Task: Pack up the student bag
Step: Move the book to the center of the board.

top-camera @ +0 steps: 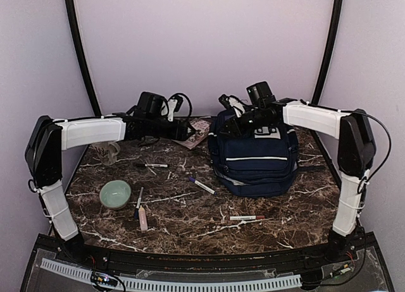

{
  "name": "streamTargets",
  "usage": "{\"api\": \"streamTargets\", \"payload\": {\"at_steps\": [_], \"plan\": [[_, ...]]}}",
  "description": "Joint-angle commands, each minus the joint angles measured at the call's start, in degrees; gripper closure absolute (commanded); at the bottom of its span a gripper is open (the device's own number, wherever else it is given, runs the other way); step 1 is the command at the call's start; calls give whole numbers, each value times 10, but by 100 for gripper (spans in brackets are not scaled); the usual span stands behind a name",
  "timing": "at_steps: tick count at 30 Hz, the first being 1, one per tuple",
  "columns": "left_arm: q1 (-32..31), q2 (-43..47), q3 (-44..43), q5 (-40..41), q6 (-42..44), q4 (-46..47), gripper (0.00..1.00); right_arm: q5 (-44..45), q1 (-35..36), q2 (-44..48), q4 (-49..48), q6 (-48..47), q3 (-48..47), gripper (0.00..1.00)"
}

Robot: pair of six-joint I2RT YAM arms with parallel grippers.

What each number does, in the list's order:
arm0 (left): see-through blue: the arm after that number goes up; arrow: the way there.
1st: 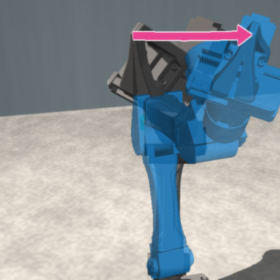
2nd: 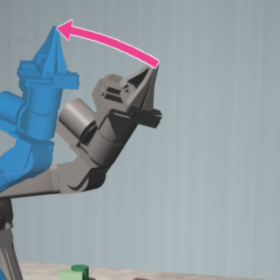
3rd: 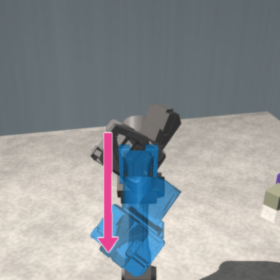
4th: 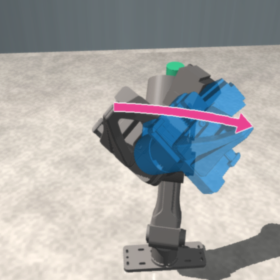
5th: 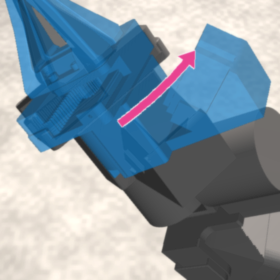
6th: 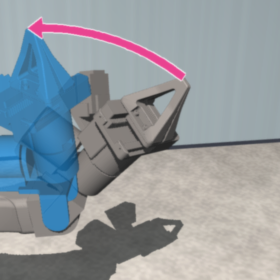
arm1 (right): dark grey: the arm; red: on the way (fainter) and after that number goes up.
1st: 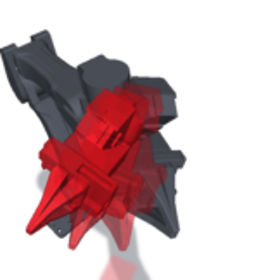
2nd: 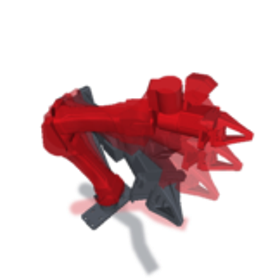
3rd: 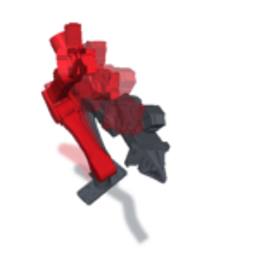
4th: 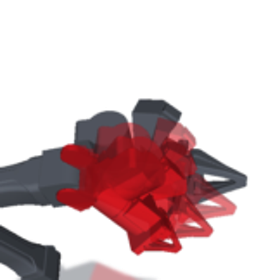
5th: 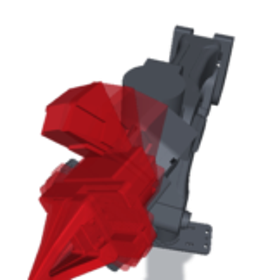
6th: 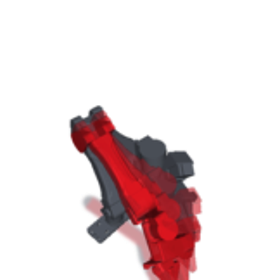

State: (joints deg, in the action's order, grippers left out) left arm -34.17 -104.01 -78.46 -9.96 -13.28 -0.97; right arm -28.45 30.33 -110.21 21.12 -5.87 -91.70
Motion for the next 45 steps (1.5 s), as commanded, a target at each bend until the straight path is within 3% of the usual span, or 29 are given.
{"api": "streamTargets", "payload": {"at_steps": [1, 7, 17, 22, 25, 32, 45], "plan": [[46, -28, -43, 11, -20, -38, 23, 9, 8, -73, -26, 74, -69, 51], [89, -110, -99, -16, -41, -15, 25, 0, 13, -169, -27, 117, -143, 51], [133, -230, -205, -37, -56, -4, 26, 14, 28, -311, -40, 211, -306, 38], [146, -284, -239, -58, -70, 27, 27, 69, 41, -378, -61, 294, -377, 36], [147, -329, -308, -58, -73, -7, 28, 138, 56, -413, -55, 306, -424, 36], [149, -383, -385, -72, -102, -58, 28, 213, 69, -433, -34, 342, -426, 41], [150, -409, -422, -86, -123, -165, 31, 161, 67, -454, -22, 399, -365, 48]]}}
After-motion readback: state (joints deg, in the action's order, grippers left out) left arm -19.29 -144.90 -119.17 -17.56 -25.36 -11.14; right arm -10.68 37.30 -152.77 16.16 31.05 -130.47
